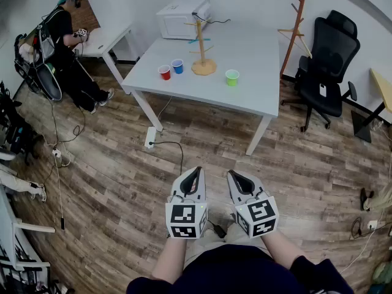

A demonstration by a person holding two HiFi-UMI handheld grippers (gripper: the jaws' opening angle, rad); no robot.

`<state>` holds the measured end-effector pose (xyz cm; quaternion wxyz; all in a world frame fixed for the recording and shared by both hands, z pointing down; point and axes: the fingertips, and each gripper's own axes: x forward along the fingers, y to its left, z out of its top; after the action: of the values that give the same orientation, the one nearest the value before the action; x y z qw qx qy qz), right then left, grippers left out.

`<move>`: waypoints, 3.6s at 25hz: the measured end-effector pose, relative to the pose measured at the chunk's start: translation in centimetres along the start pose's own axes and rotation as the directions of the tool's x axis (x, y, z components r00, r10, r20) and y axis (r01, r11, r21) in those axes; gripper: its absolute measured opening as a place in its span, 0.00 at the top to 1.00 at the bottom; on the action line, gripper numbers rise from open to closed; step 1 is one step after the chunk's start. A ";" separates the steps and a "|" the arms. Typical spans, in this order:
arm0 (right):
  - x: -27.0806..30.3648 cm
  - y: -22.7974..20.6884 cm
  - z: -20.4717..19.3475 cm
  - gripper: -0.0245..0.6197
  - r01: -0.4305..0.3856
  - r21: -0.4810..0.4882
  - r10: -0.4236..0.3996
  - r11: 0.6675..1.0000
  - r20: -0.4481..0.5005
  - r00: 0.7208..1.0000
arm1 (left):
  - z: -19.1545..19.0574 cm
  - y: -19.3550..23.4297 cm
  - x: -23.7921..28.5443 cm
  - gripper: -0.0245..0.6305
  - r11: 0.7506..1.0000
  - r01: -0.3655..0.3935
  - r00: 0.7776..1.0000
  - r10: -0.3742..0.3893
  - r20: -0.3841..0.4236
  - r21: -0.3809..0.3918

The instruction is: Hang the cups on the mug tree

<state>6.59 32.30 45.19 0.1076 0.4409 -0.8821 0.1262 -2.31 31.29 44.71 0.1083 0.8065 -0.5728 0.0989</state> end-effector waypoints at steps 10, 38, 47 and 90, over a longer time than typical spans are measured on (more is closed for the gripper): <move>-0.4 5.3 0.5 0.92 -0.039 -0.032 0.040 0.999 0.019 0.999 | -1.0 1.6 -4.6 0.93 1.000 -0.012 1.000 0.012 0.004 -0.021; 10.3 0.4 5.8 0.92 -0.069 -0.067 0.072 0.995 0.048 0.996 | 0.8 8.0 4.9 0.93 0.995 -0.096 0.995 0.096 -0.003 -0.018; 15.3 -3.5 8.7 0.92 -0.087 -0.086 0.090 0.993 0.040 0.995 | 3.3 10.1 10.6 0.93 0.992 -0.126 0.992 0.126 -0.014 -0.024; 27.7 -16.2 12.5 0.92 -0.132 -0.099 0.134 0.986 0.004 0.991 | 6.4 15.9 26.1 0.93 0.965 -0.250 0.968 0.248 -0.028 -0.077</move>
<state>2.38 -1.83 43.81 0.1159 0.3758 -0.9153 0.0870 -8.71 0.80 46.92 0.1325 0.7223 -0.6720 0.0961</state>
